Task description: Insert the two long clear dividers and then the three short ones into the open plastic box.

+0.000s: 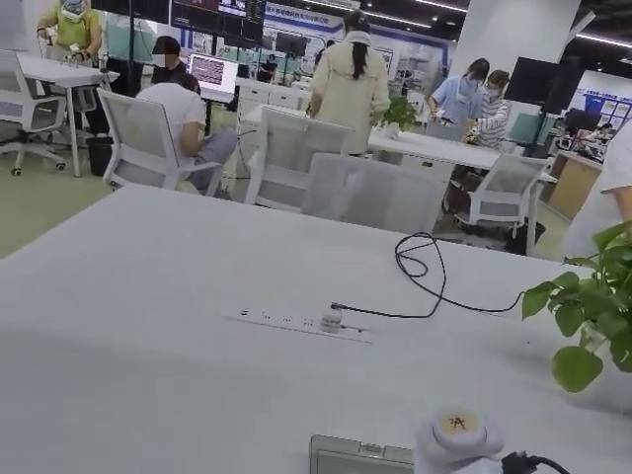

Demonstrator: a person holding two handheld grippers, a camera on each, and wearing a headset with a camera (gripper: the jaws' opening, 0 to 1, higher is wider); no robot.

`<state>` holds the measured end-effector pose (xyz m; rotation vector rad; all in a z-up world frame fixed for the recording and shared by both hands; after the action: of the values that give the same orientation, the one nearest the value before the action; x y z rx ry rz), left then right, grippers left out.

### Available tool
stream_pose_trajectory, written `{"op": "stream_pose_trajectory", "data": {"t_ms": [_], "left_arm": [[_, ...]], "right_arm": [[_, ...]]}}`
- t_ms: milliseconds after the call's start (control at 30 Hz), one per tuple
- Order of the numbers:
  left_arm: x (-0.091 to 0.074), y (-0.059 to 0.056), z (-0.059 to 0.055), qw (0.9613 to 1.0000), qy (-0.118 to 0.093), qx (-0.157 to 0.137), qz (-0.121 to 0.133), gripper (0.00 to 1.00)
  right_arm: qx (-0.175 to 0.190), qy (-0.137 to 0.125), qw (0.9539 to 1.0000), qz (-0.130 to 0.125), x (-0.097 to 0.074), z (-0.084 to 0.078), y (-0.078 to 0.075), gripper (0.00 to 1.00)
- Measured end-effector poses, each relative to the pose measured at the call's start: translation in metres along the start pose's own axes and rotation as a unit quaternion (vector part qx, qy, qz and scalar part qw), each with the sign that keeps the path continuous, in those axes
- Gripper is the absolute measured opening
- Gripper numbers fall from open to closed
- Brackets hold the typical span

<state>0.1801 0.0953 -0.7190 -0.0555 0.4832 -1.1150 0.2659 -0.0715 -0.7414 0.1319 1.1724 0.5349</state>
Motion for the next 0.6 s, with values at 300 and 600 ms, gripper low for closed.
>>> {"op": "stream_pose_trajectory", "data": {"t_ms": [300,600], "left_arm": [[-0.003,-0.005,0.005,0.9998,0.000,-0.001,0.018,0.95],[-0.007,-0.011,0.010,0.9992,-0.002,-0.005,0.040,0.94]], "right_arm": [[0.016,-0.025,0.9991,0.031,-0.006,-0.003,0.000,0.16],[0.017,-0.062,0.9956,0.069,-0.023,0.002,0.001,0.18]]}}
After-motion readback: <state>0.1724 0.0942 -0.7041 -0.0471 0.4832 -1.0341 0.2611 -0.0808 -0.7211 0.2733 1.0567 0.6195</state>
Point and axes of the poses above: the centre of the closed fingertips' face, and the gripper's own axes: x roughly forward along the fingers, y roughly to its left, z roughly out of its top, the point moved 9 cm from there along -x, roughly backward along the fingers, and after that the axes turned 7 degrees about -y, right-handed, at the moved point
